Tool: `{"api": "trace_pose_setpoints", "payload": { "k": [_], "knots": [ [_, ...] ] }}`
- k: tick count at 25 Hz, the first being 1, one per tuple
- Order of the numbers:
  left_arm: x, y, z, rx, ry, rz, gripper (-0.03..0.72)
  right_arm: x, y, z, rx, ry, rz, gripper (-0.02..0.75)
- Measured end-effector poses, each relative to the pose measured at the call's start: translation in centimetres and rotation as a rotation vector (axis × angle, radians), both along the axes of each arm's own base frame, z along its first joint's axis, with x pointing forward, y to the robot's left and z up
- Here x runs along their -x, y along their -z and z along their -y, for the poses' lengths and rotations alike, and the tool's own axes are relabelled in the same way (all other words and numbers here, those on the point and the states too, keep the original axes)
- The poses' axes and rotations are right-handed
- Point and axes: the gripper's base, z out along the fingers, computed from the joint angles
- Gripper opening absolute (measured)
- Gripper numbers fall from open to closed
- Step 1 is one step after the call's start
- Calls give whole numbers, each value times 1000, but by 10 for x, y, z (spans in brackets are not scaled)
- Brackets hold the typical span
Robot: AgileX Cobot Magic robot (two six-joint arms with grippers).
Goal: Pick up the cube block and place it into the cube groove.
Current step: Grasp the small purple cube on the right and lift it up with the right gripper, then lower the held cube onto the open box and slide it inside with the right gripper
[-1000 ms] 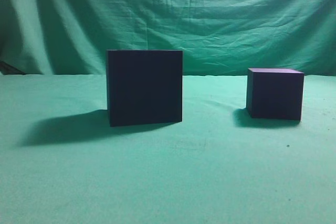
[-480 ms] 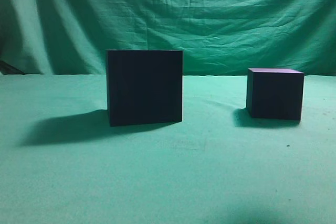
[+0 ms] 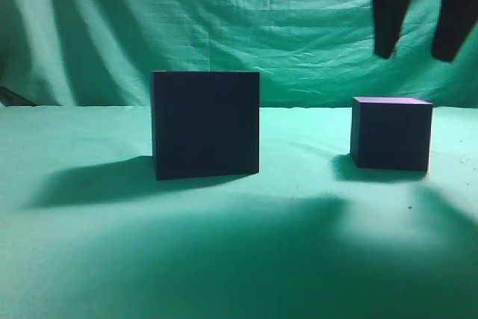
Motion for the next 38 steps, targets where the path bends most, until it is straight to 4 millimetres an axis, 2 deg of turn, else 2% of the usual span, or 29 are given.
{"api": "trace_pose_setpoints", "payload": {
  "k": [2, 4, 5, 10, 11, 13, 14, 17, 18, 22, 27, 29, 32, 35, 38],
  "knots": [
    [0, 0, 0, 0, 0, 0, 0, -5, 8, -1, 3, 18, -3, 515],
    [0, 0, 0, 0, 0, 0, 0, -10, 14, -4, -5, 34, 4, 619],
    [0, 0, 0, 0, 0, 0, 0, -12, 17, -5, -9, 44, 5, 648],
    [0, 0, 0, 0, 0, 0, 0, -25, 39, -9, 12, 75, -1, 641],
    [0, 0, 0, 0, 0, 0, 0, -27, 44, -10, 18, 78, -7, 587],
    [0, 0, 0, 0, 0, 0, 0, -29, 52, -11, 27, 77, -16, 583],
    [0, 0, 0, 0, 0, 0, 0, -30, 54, -11, 28, 79, -19, 528],
    [0, 0, 0, 0, 0, 0, 0, -31, 56, -12, 29, 88, -22, 433],
    [0, 0, 0, 0, 0, 0, 0, -32, 55, -12, 28, 93, -23, 434],
    [0, 0, 0, 0, 0, 0, 0, -35, 39, -13, 35, 93, -30, 434],
    [0, 0, 0, 0, 0, 0, 0, -39, -18, -25, 19, 11, 32, 434],
    [0, 0, 0, 0, 0, 0, 0, -34, -40, -42, 10, -56, 61, 434],
    [0, 0, 0, 0, 0, 0, 0, -17, -61, -76, -17, -170, 98, 434],
    [0, 0, 0, 0, 0, 0, 0, 1, -67, -105, -61, -260, 141, 434],
    [0, 0, 0, 0, 0, 0, 0, 8, -61, -127, -91, -318, 171, 434]
  ]
}}
